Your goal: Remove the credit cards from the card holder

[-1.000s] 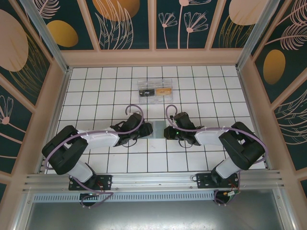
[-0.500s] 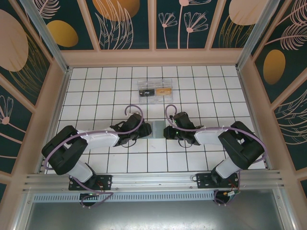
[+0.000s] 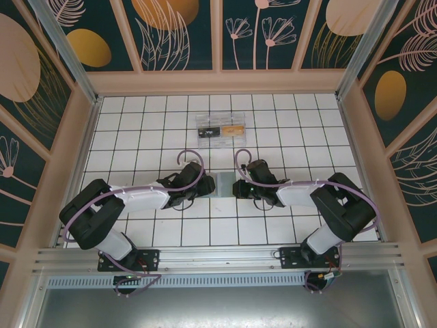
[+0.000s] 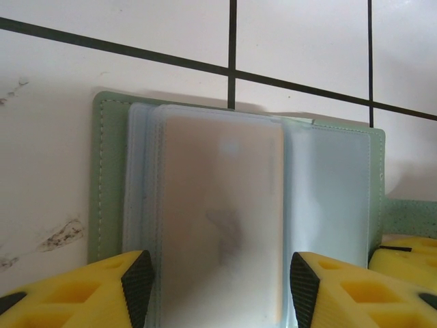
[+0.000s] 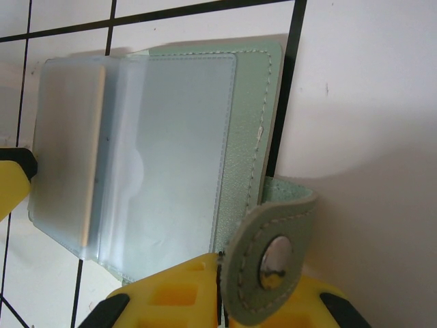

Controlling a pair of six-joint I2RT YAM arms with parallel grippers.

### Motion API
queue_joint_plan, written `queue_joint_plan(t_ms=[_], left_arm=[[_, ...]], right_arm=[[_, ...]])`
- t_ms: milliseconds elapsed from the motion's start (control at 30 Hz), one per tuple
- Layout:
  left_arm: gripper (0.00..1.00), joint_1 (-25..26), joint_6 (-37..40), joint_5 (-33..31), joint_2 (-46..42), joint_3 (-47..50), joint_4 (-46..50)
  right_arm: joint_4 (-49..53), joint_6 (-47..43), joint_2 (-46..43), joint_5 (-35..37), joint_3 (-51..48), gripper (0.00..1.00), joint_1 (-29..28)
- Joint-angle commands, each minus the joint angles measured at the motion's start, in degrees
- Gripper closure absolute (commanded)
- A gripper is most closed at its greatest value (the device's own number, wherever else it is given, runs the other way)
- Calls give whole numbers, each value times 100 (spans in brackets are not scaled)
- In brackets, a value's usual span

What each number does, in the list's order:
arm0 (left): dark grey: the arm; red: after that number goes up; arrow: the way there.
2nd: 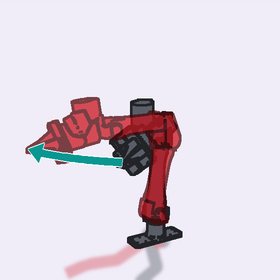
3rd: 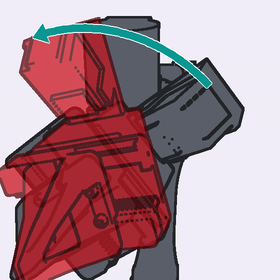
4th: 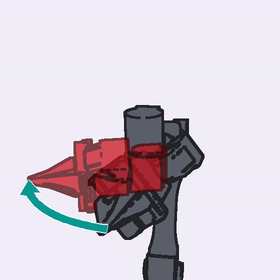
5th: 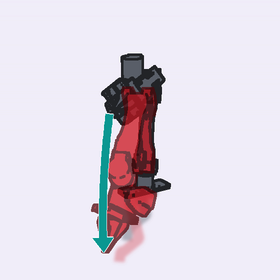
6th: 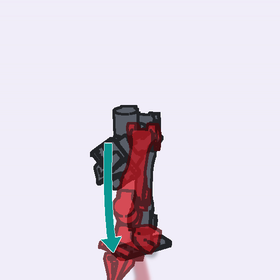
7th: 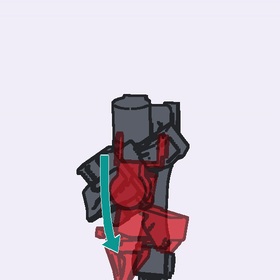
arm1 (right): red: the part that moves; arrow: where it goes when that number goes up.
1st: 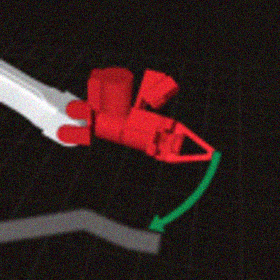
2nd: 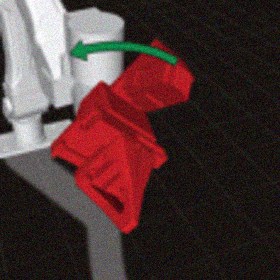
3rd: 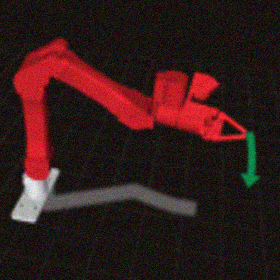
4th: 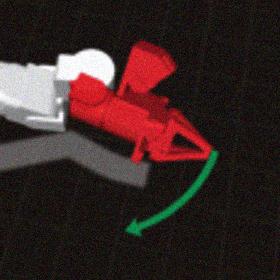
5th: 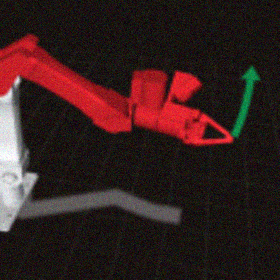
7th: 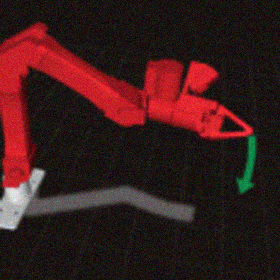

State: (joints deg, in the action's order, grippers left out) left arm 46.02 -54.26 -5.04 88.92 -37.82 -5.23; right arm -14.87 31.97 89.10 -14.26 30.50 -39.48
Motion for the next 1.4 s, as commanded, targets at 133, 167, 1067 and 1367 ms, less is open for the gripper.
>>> queue_joint_plan(t_ms=[133,167,1067,1367], left_arm=[[42,-46,37,82,113,-34,106],[44,-36,47,167,141,-23,19],[7,-39,270,935,66,67,-743],[1,-39,280,961,5,134,-830]], right_arm=[[143,73,187,-77,33,87,-75],[142,73,190,-75,35,87,-82],[182,73,308,-77,78,87,-105],[172,99,288,-59,62,87,-101]])
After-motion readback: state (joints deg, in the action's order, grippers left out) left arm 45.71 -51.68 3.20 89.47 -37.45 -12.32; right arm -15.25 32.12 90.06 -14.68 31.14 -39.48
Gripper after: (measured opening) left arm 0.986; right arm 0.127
